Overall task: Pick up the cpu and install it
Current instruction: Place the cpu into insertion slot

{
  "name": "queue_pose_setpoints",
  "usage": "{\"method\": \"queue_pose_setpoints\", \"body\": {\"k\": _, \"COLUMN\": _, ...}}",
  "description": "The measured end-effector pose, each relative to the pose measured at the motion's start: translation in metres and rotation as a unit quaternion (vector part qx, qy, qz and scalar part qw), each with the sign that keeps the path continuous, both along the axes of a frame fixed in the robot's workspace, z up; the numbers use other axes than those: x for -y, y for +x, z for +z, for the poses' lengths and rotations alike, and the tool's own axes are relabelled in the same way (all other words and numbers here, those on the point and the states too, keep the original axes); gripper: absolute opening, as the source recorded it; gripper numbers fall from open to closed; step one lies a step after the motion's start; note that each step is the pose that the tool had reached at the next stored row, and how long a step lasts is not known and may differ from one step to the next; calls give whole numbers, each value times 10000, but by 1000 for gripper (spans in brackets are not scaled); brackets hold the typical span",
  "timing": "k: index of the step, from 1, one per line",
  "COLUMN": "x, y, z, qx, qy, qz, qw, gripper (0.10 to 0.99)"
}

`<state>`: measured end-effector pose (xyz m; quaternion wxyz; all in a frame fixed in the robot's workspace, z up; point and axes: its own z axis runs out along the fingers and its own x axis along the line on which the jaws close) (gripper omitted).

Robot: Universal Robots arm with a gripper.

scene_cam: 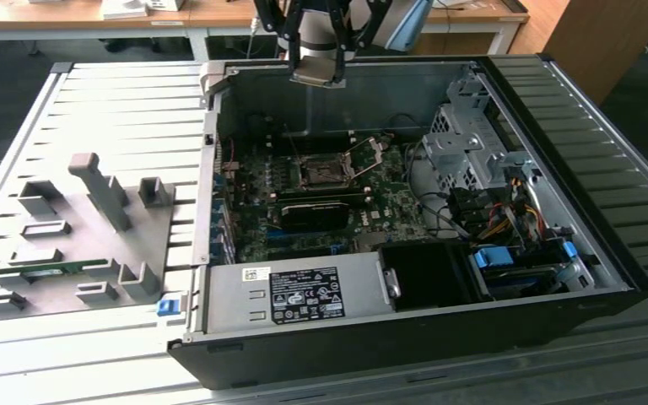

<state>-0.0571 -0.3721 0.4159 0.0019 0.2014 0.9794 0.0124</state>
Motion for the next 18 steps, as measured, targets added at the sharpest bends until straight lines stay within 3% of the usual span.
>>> {"method": "queue_pose_setpoints", "body": {"k": 18, "x": 0, "y": 0, "z": -2, "qx": 0, "qy": 0, "qz": -347, "qw": 9994, "gripper": 545}}
